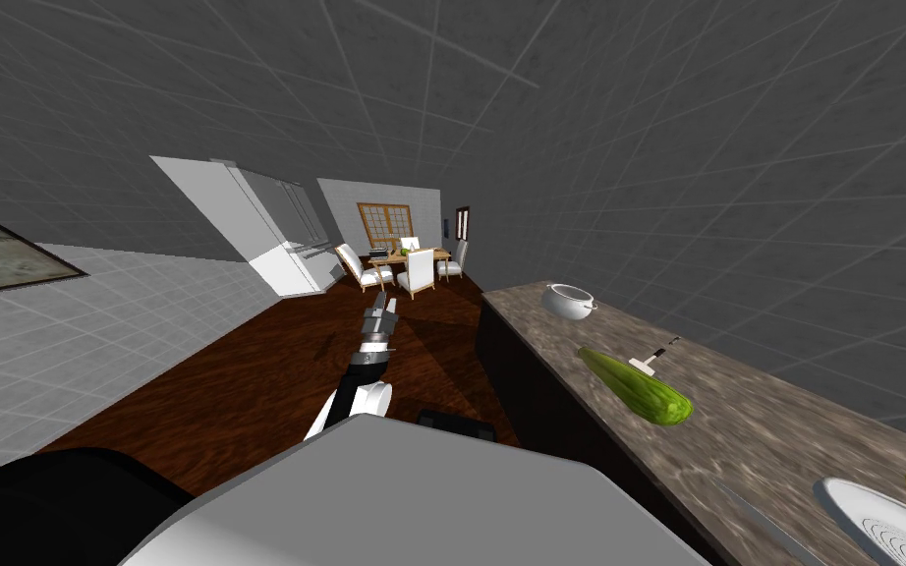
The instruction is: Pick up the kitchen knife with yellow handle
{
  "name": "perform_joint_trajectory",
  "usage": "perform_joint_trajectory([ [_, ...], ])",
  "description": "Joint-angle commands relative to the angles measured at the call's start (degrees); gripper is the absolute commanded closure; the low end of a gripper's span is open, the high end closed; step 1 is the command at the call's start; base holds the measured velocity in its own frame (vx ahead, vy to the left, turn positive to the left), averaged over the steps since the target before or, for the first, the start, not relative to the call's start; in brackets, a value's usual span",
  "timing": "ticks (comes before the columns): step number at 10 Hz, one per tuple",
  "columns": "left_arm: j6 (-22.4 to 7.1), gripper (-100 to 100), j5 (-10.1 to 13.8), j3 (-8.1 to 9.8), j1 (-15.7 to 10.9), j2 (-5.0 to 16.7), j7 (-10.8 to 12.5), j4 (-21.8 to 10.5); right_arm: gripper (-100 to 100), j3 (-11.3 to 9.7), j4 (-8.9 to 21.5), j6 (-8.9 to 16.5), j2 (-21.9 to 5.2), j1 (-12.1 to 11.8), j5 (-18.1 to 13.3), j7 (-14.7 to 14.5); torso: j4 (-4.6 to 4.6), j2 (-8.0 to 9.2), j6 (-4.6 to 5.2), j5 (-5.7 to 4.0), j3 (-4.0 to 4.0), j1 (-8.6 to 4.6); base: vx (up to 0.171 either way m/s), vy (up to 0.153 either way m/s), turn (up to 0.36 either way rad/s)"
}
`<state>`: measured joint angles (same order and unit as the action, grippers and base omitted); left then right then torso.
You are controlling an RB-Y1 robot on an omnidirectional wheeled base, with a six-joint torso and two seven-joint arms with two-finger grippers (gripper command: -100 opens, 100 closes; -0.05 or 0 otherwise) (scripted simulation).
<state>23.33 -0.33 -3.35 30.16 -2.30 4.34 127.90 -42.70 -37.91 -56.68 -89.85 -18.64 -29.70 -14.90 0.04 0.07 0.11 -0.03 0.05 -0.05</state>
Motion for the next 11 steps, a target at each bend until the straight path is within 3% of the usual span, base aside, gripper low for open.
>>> perform_joint_trajectory([
  [1, 0.0, 0, 0.0, 0.0, 0.0, 0.0, 0.0, 0.0, 100, 0.0, 0.0, 0.0, 0.0, 0.0, 0.0, 0.0, 0.0, 0.0, 0.0, 0.0, 0.0, 0.0, 0.0, 0.0, 0.0],
  [5, 0.0, 0, 0.0, 0.0, 0.0, 0.0, 0.0, 0.0, 100, 0.0, 0.0, -0.01, -0.01, 0.0, 0.01, 0.0, 0.01, 0.03, 0.0, 0.01, 0.02, 0.03, 0.0, 0.0, 0.0],
  [6, 0.0, 0, 0.0, 0.0, 0.0, 0.0, 0.0, 0.0, 0, 0.0, 0.0, -0.01, -0.01, 0.0, 0.01, 0.0, 0.01, 0.04, 0.0, 0.01, 0.02, 0.03, 0.0, 0.0, 0.0],
  [7, 0.0, 0, 0.0, 0.0, 0.0, 0.0, 0.0, 0.0, -100, -1.58, 0.19, 0.52, 0.68, -1.3, -1.22, 0.33, 0.01, 0.04, 0.0, 0.01, 0.02, 0.03, 0.076, -0.031, 0.063],
  [11, 0.0, 0, 0.0, 0.0, 0.01, 0.0, 0.0, 0.0, -100, -3.73, 0.47, 1.27, 1.66, -3.07, -2.9, 0.79, -0.07, -0.13, 0.12, -0.2, -0.09, -0.17, 0.077, -0.009, 0.025],
])
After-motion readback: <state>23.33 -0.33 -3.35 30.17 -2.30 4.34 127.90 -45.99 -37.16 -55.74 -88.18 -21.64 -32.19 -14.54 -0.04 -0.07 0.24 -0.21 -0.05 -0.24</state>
